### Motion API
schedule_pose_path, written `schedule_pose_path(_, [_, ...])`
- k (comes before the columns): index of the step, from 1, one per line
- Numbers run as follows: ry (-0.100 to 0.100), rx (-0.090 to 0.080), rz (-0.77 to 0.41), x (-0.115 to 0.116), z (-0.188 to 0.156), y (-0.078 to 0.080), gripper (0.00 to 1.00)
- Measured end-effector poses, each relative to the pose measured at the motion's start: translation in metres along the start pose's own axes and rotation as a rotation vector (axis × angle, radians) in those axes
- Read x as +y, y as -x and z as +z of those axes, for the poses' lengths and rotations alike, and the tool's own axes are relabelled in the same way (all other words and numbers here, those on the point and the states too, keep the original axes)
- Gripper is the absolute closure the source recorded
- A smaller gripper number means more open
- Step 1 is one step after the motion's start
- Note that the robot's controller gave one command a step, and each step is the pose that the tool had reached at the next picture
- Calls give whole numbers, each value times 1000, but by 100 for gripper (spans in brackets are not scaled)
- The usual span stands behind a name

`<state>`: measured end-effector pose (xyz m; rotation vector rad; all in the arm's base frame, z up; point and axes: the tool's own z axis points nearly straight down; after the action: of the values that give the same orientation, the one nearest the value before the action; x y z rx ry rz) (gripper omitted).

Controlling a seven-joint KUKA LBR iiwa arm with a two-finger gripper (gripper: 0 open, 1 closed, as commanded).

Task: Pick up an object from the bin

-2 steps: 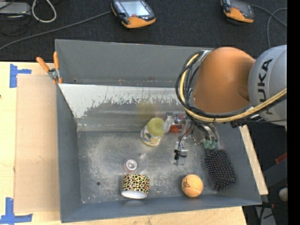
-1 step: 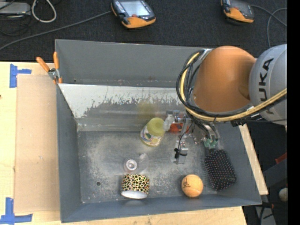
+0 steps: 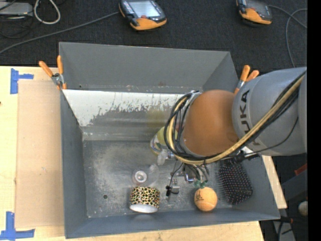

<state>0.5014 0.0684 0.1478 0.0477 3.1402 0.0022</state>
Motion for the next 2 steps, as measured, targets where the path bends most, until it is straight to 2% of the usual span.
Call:
schedule_pose_path(1, [-2, -10, -197, 51, -10, -19, 0])
schedule_pose_path(2, [-3, 14, -117, 67, 21, -35, 0])
